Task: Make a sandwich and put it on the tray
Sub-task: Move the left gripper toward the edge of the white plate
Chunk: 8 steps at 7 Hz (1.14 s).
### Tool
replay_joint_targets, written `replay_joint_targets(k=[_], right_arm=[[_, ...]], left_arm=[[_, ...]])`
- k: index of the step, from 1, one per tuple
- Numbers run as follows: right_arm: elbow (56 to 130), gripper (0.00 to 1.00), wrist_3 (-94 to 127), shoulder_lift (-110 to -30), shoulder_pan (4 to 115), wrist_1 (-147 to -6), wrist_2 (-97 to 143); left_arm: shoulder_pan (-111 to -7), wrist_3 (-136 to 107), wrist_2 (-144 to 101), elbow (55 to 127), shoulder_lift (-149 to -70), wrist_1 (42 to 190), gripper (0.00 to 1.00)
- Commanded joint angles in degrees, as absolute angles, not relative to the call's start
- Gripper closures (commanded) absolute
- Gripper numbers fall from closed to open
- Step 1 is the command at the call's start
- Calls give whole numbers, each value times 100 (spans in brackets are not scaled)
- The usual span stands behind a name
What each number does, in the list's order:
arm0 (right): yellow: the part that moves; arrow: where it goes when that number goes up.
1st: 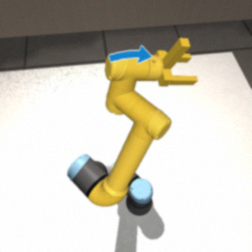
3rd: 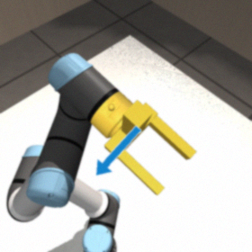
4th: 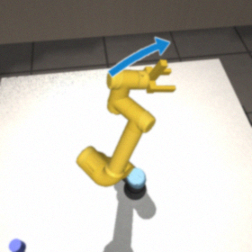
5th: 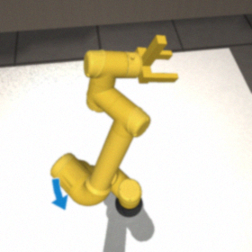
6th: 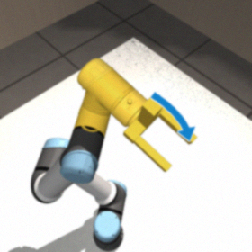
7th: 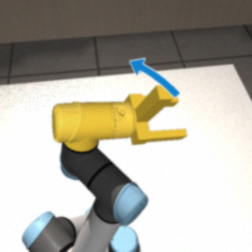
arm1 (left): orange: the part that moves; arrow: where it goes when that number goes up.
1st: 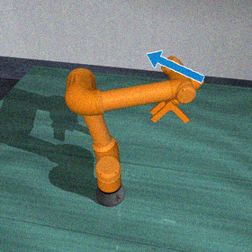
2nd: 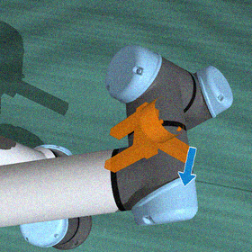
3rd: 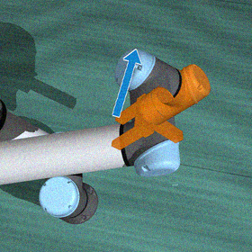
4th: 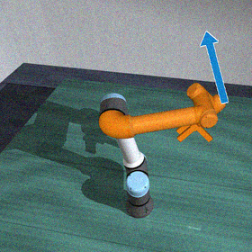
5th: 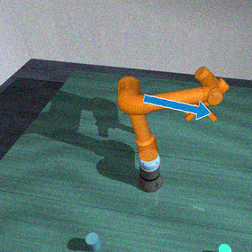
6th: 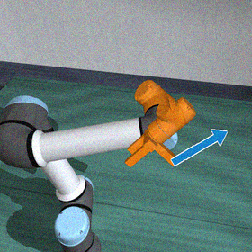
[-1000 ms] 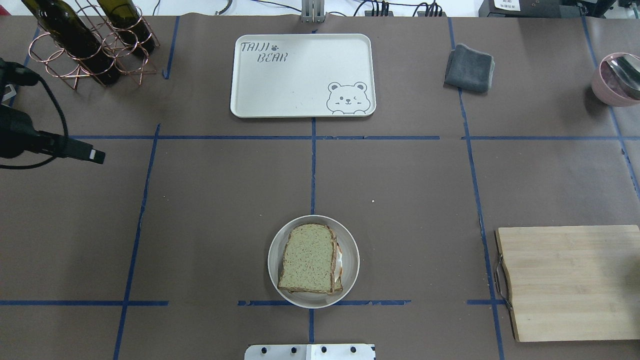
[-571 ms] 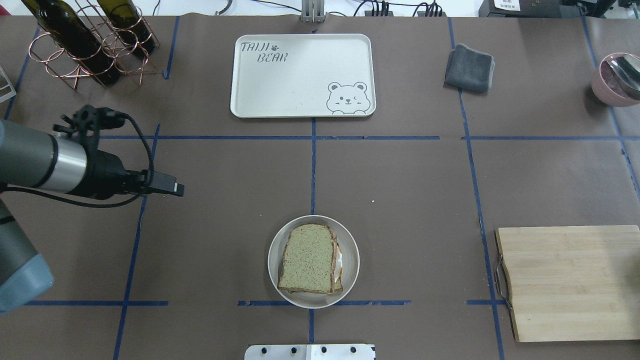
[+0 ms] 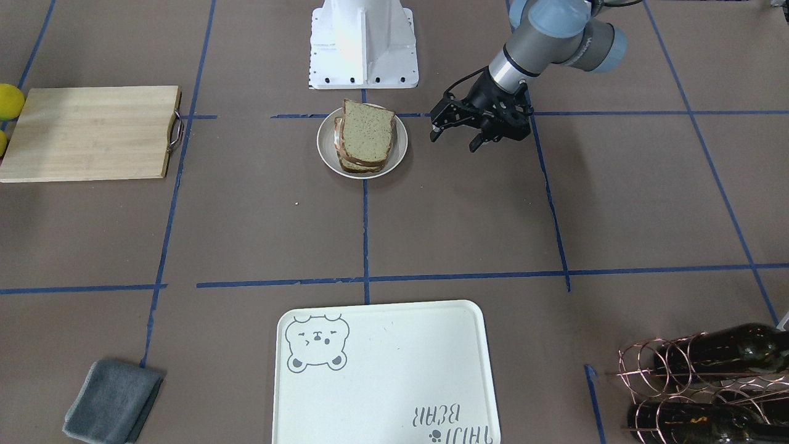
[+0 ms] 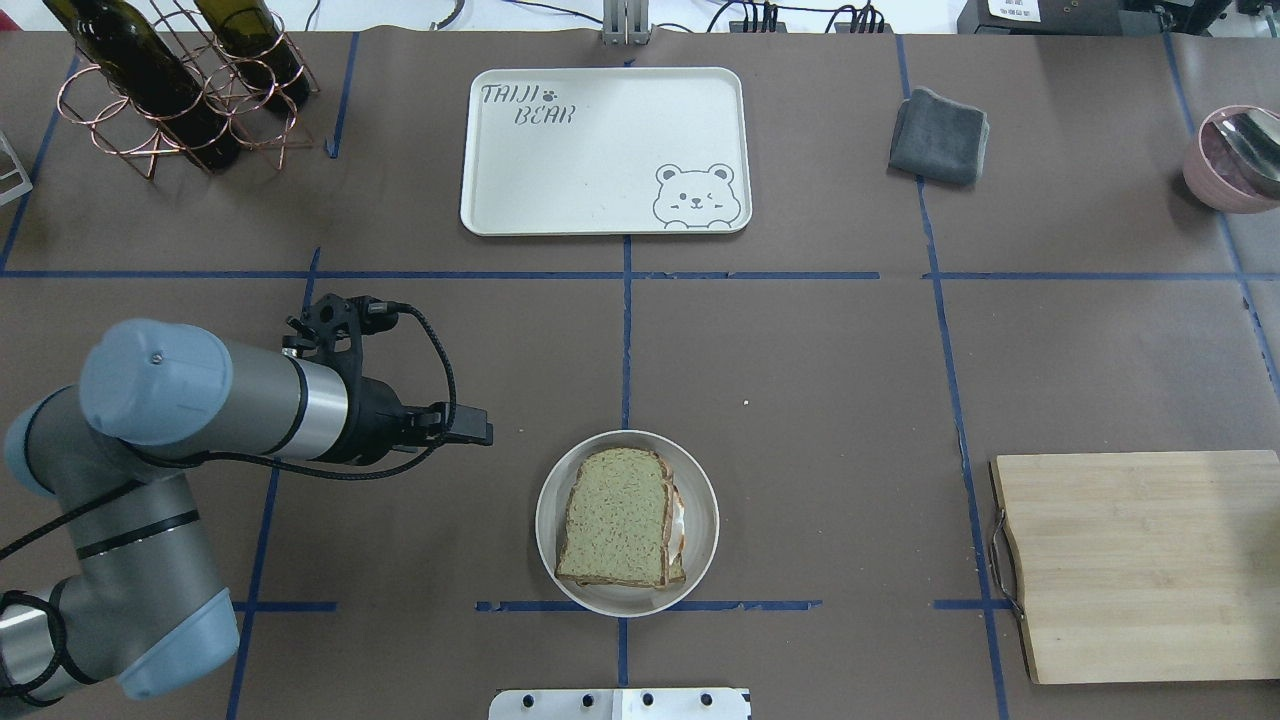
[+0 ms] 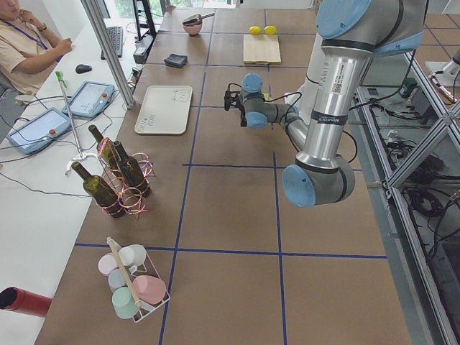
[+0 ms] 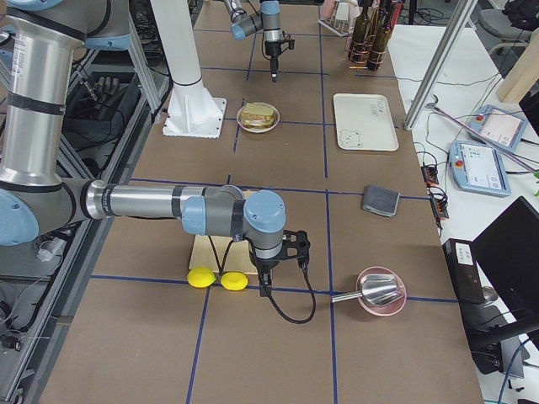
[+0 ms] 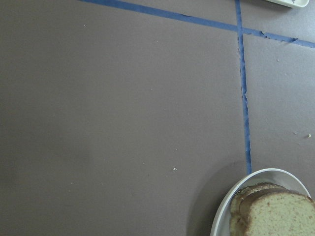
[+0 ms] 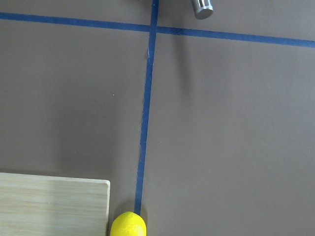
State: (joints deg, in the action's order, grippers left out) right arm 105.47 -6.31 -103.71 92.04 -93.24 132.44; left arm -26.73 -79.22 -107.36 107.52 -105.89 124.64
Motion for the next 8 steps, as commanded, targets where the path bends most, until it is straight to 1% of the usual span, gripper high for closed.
replay_joint_targets(k=[1,4,5,6,7,8], right_arm=[[10547,0,-650,-10354,9237,-9360,13263],[10547,0,-642,-10371,9237,-9343,13271],[10547,0,-650,-10371,9237,-9343,13271],[10547,0,-650,-10388,9237,-9334,13271],[10547,0,-650,-10397,9237,-9334,13271],[10547,0,-650,-10397,9237,-9334,13263]], left_arm=[[-2260,-8191,-10476,10425,-10880,12498,11],[-2075,-8200,-10477,10240,-11074,12516,12],[-2039,-8209,-10477,10187,-11118,12516,15],[-2030,-8218,-10477,10187,-11127,12524,34],[-1995,-8218,-10477,10178,-11127,12524,61],[-1986,-8218,-10477,10178,-11153,12524,72]])
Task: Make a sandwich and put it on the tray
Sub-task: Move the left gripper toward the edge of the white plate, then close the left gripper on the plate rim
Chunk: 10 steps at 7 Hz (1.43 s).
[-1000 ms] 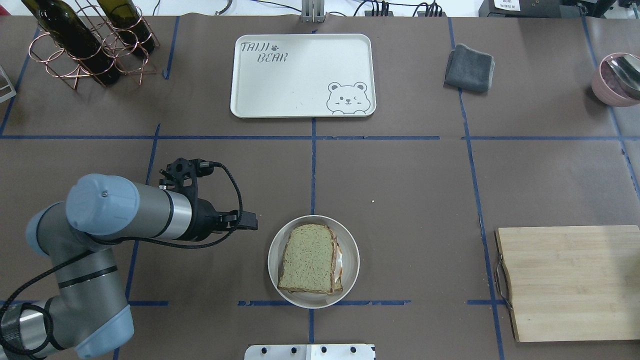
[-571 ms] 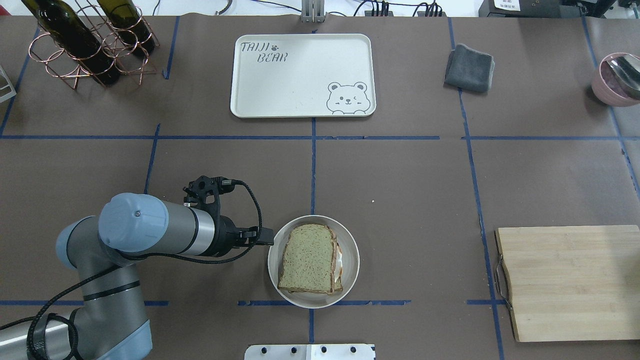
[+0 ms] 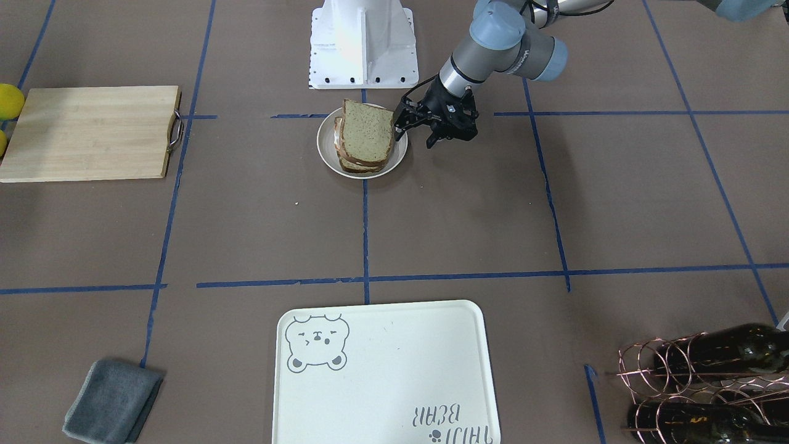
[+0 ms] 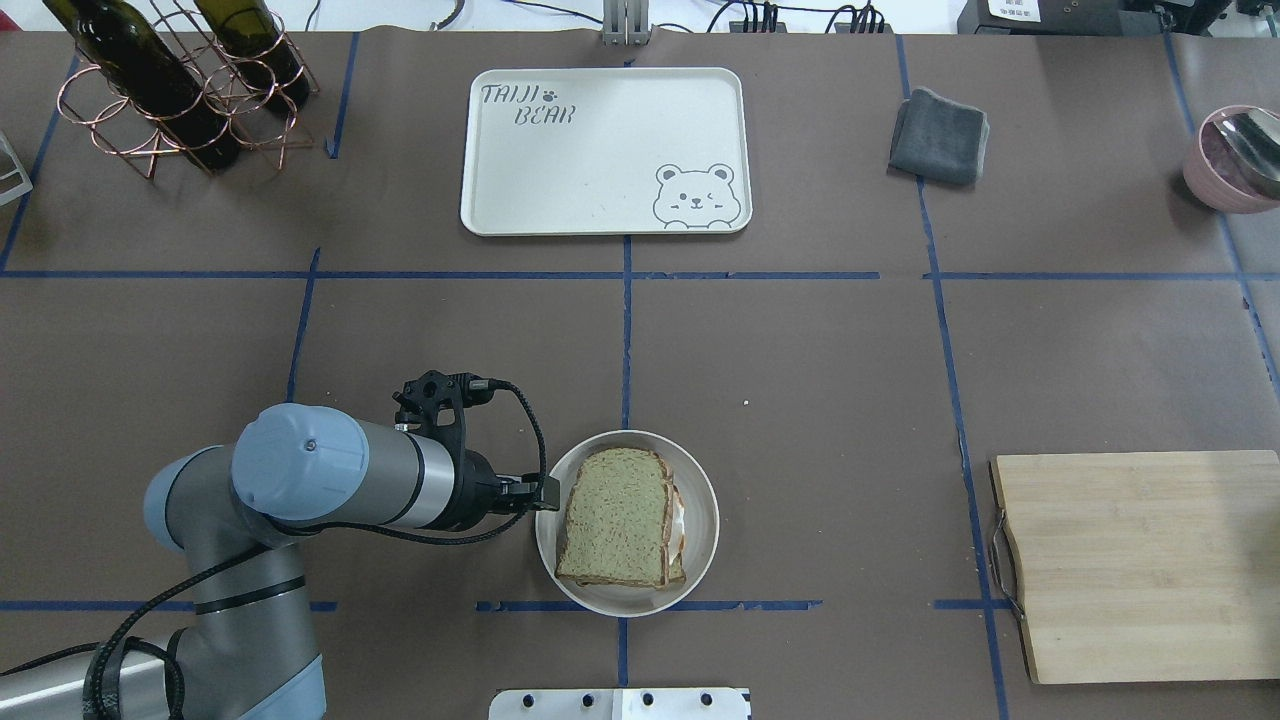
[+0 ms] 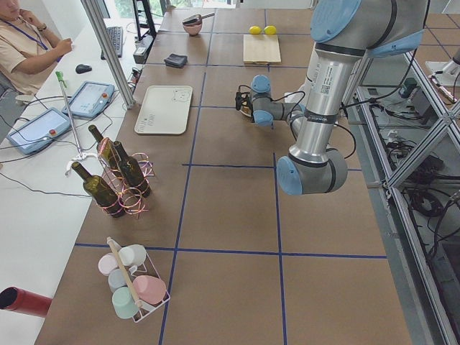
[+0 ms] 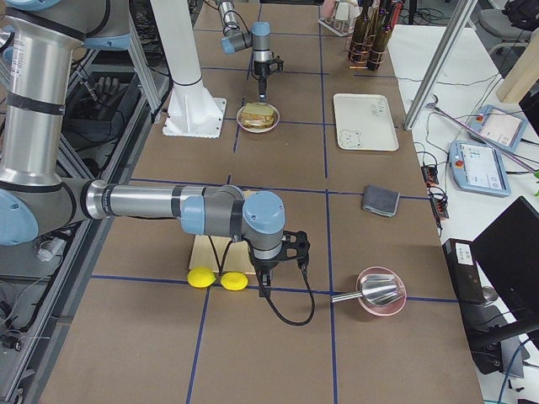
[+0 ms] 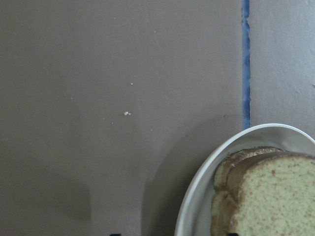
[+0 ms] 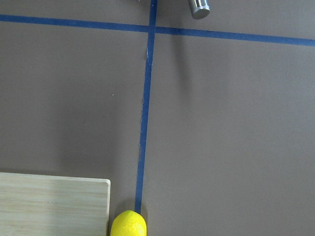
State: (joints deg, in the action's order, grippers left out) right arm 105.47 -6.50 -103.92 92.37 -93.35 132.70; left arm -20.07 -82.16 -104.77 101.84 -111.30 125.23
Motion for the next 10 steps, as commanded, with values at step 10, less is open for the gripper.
replay_joint_targets(k=[10], right_arm=[[10512,0,-659,-10415,9229,-9325,13237]], left_arm=[[-1994,-8191,-10564,10063,-11241,12735,100]])
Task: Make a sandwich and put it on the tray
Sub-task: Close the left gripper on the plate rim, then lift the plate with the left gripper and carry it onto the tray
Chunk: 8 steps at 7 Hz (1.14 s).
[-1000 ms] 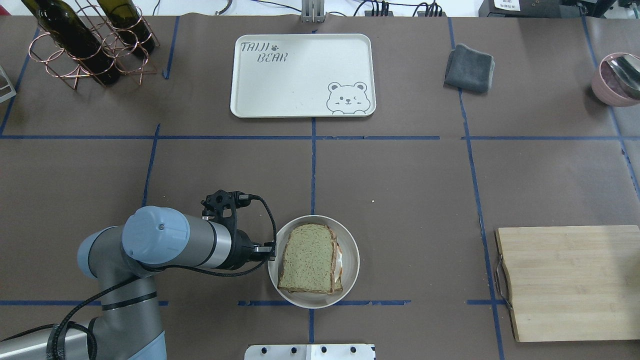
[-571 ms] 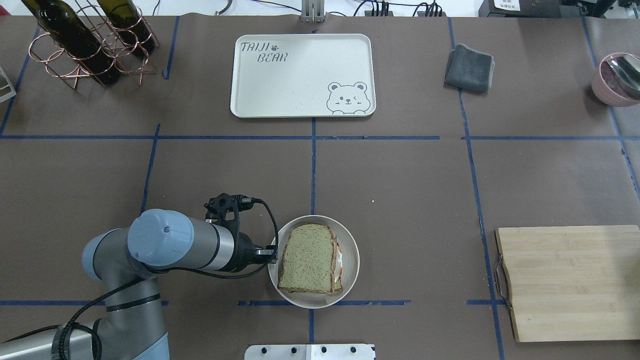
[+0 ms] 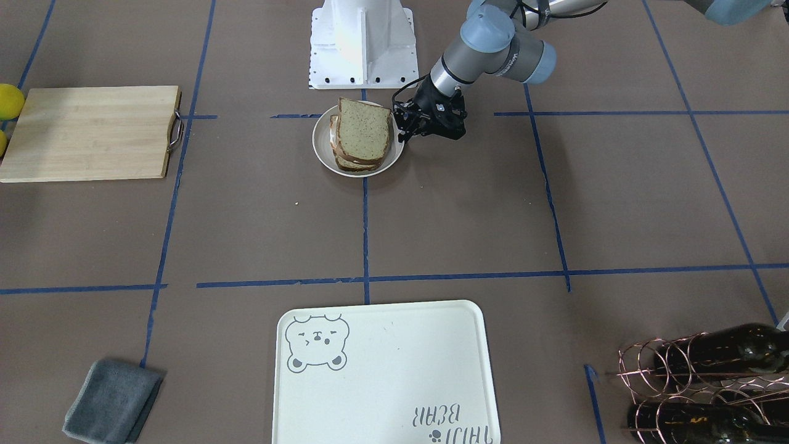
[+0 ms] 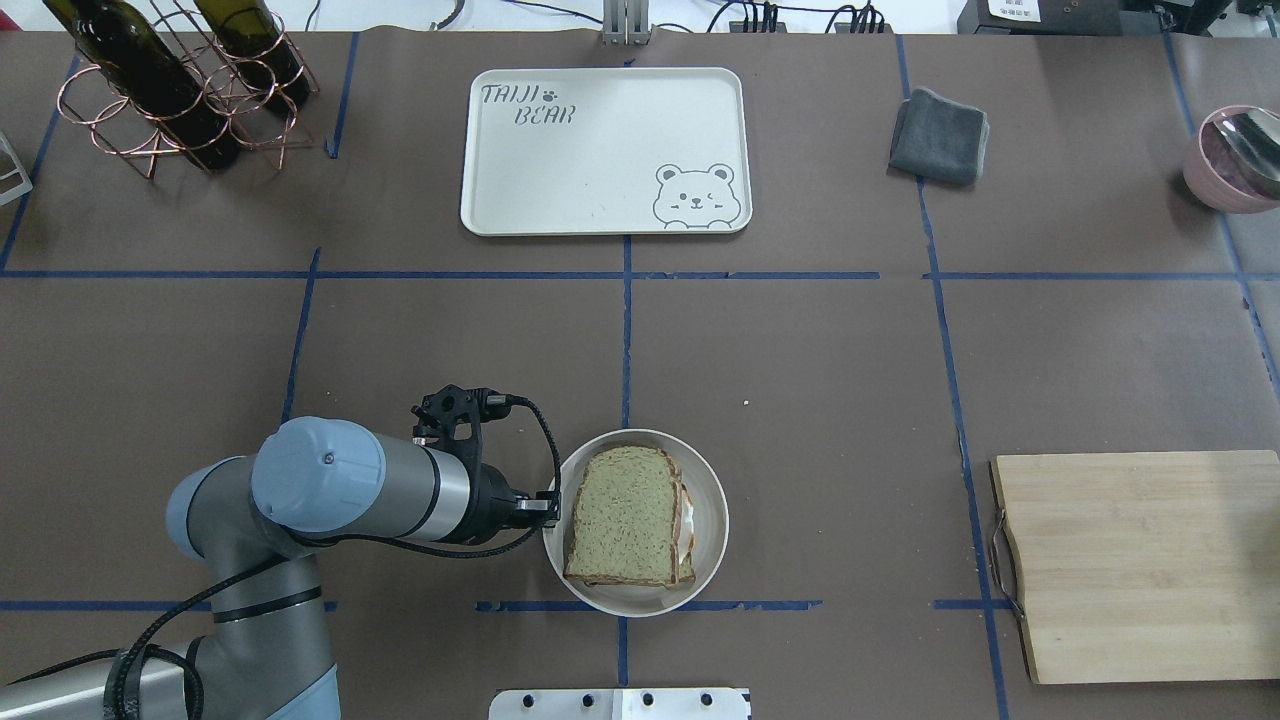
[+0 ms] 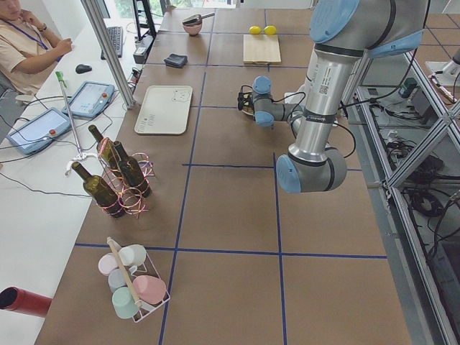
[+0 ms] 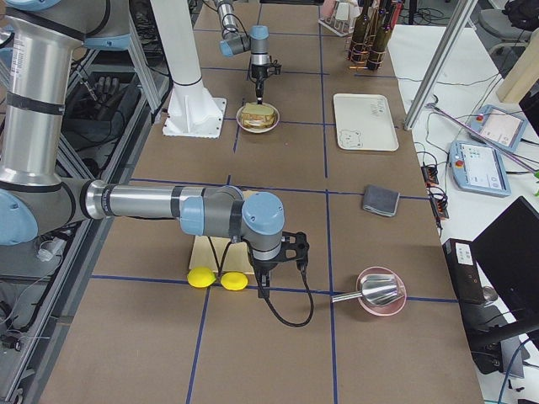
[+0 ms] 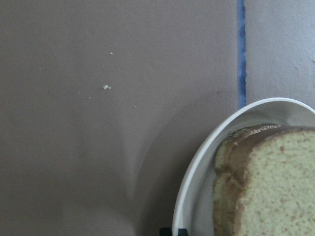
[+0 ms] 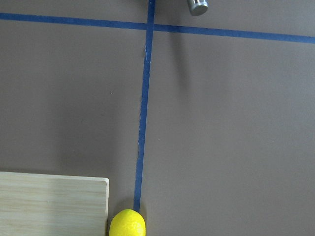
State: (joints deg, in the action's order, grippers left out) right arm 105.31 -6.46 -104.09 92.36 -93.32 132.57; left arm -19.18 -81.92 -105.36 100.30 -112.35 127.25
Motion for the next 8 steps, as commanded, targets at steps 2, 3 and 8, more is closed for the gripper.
replay_joint_targets(k=[2,3,8], right_arm=[[10494,0,-668,-10415,9237,-9325,13219],[10503,0,-659,-10415,9237,-9325,13227],[10529,0,-659,-10476,9237,-9255,13228]], left_arm=[[-2965,-8174,-11727,9976,-11416,12675,100],[-3371,-8139,-12073,9584,-11756,12656,100],[-4929,-7164,-13236,6002,-14286,12656,100]])
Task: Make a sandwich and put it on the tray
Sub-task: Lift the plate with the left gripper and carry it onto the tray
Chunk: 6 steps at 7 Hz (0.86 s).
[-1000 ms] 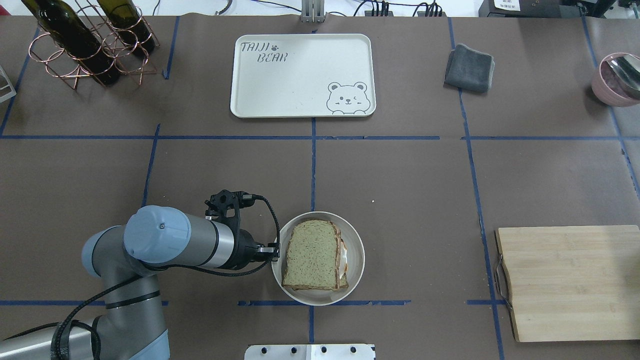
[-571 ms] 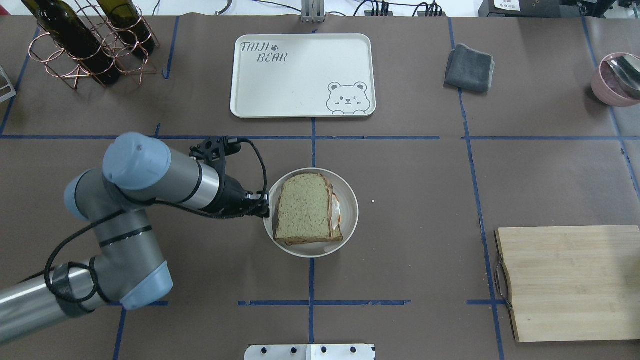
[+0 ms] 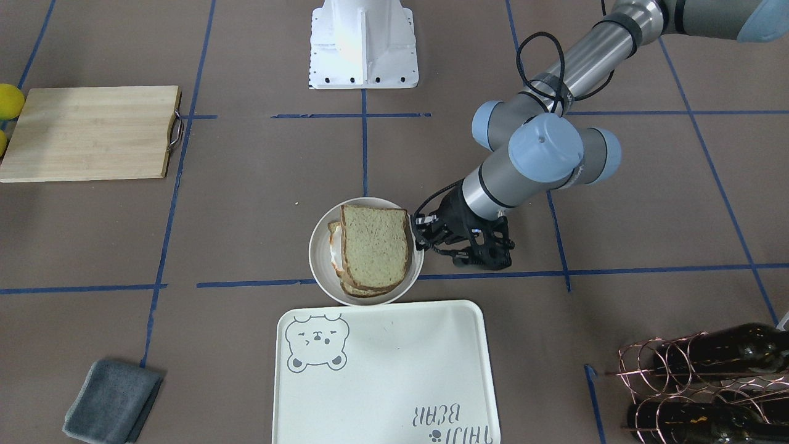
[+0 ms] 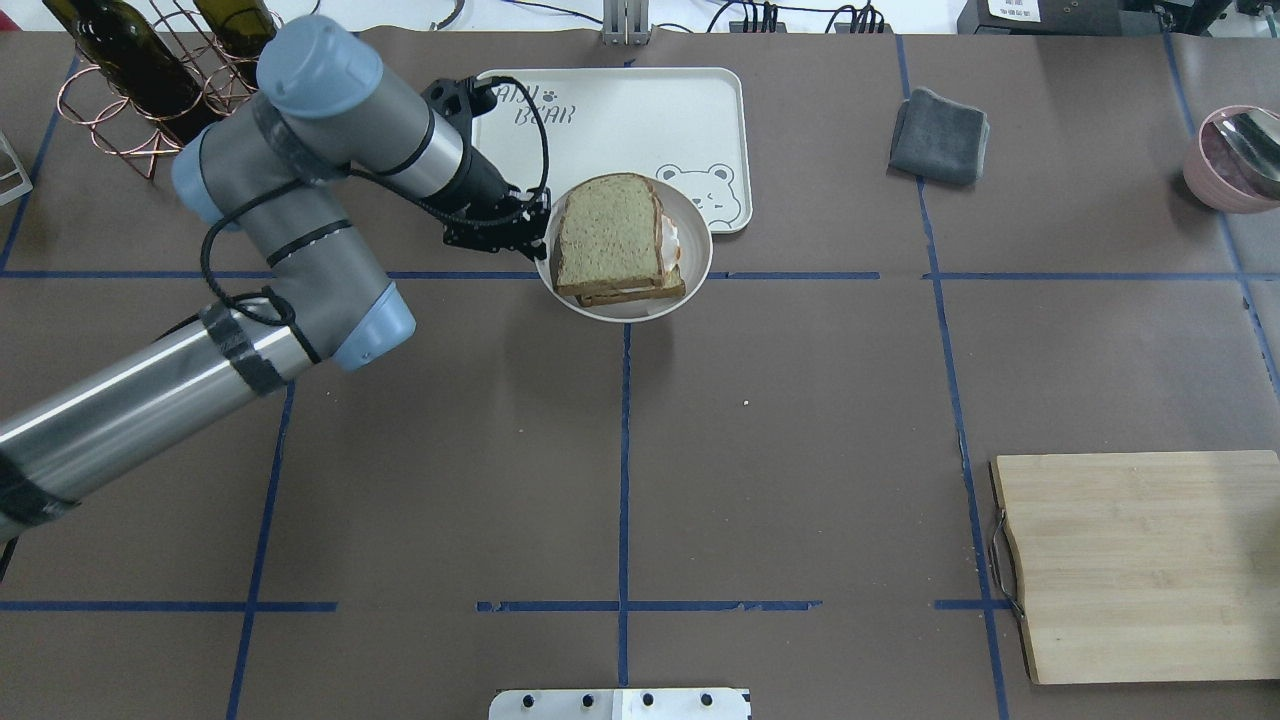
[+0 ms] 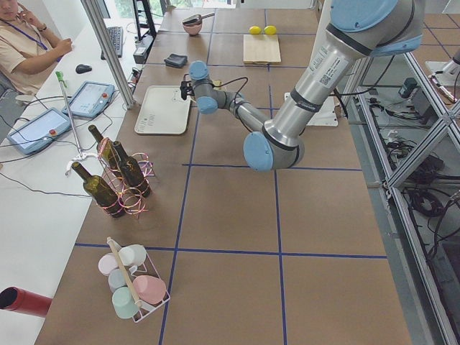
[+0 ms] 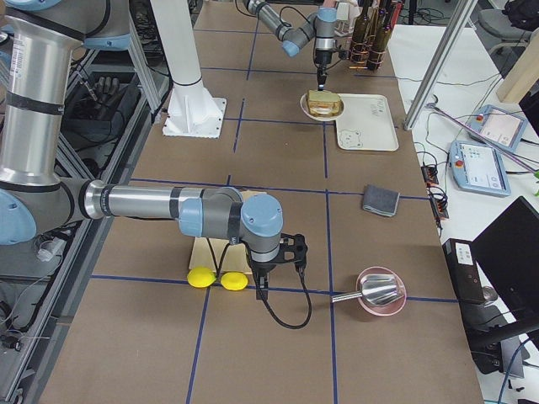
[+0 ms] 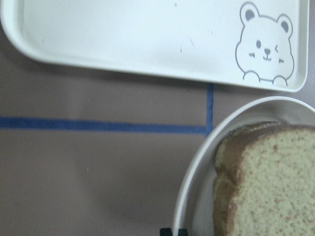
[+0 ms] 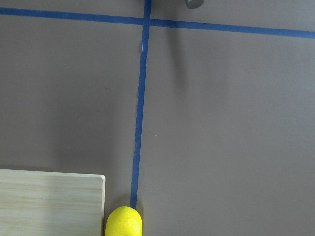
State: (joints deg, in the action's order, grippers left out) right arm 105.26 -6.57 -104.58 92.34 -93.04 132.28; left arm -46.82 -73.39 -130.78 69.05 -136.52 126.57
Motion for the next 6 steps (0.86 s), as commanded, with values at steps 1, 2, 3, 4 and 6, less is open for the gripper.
replay_joint_targets(k=[1,2,3,4,6], right_arm=[[10521,0,-659,-10485,9237,-9211,13228],[10521,0,-650,-10503,9237,-9211,13228],[10503,0,-650,-10512,9237,-9211,13228],[10486,0,-642,-10512,9237,-9211,13228],[10485,0,-642,-10521,9237,-9211,13228]], left_arm=[[-5087,-6954,-13332,5350,-14700,12656,100],[-5185,-6752,-13333,4709,-15070,12717,100],[-5220,-6680,-13307,4363,-15134,12988,100],[-5221,-6680,-13194,3733,-15248,13573,100],[-5203,-6697,-12816,3237,-15415,13919,100]])
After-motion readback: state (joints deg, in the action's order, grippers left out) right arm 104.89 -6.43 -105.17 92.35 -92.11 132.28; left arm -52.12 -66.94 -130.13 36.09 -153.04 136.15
